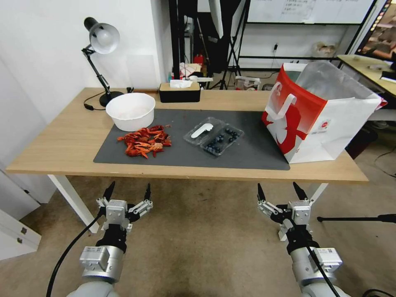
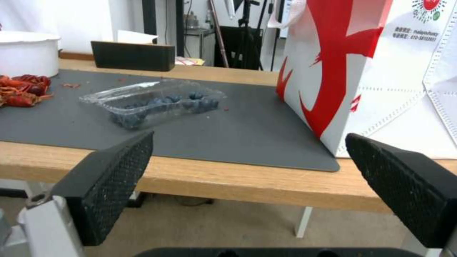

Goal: Close the takeout container lid, then place the container into the takeout bag.

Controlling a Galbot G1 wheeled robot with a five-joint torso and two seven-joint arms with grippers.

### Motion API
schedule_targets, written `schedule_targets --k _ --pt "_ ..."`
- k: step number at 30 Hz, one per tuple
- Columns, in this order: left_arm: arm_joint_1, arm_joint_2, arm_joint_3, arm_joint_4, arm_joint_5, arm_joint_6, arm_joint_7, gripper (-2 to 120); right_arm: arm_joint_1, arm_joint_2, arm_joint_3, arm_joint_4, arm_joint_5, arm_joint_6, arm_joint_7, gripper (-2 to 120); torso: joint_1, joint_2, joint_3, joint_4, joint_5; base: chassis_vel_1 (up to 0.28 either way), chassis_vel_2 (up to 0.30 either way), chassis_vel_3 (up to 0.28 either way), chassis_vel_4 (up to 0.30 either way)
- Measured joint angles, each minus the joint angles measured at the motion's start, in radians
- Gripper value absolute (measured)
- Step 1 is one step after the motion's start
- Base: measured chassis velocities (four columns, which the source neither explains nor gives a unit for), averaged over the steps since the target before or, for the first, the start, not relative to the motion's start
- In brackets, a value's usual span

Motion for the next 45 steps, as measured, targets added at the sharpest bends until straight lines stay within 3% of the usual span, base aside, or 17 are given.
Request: schedule_targets --k 17,20,22,23,25,27,45 --pt "0.0 0.001 0.002 0.0 -0.001 0.0 -0.003 100 -0.013 0.006 0.0 0.005 -0.004 0.001 -0.011 100 0.0 0.0 0.0 0.0004 0.0001 0.0 0.0 0.0 0.0" --pt "0.006 0.015 0.046 -0.012 -0.025 0.009 -0.046 100 -0.082 0.045 -0.011 0.034 -0.032 0.013 -0.073 100 0.0 0.0 0.0 0.0002 0.0 0.0 0.0 0.0 0.0" --pt "0.019 0.044 0.135 -0.039 -0.074 0.032 -0.134 100 -0.181 0.097 -0.024 0.075 -0.07 0.034 -0.161 100 0.0 0.0 0.0 -0.0009 -0.0003 0.0 0.0 0.0 0.0" --pt "0.019 0.044 0.135 -0.039 -0.074 0.032 -0.134 100 -0.181 0.097 -0.024 0.075 -0.07 0.034 -0.161 100 0.0 0.0 0.0 -0.0009 -0.0003 0.0 0.0 0.0 0.0" --pt "0.033 0.072 0.222 -0.065 -0.122 0.055 -0.222 100 -0.198 0.108 -0.027 0.094 -0.072 0.073 -0.191 100 0.0 0.0 0.0 0.0 -0.0002 0.0 0.0 0.0 0.0" --pt "0.046 0.083 0.272 -0.075 -0.143 0.054 -0.267 100 -0.199 0.11 -0.027 0.096 -0.073 0.09 -0.197 100 0.0 0.0 0.0 0.0002 0.0002 0.0 0.0 0.0 0.0" --pt "0.024 0.11 0.245 -0.064 -0.169 0.035 -0.244 100 -0.185 0.109 -0.005 0.089 -0.07 0.103 -0.2 100 0.0 0.0 0.0 0.0 0.0 0.0 0.0 0.0 0.0"
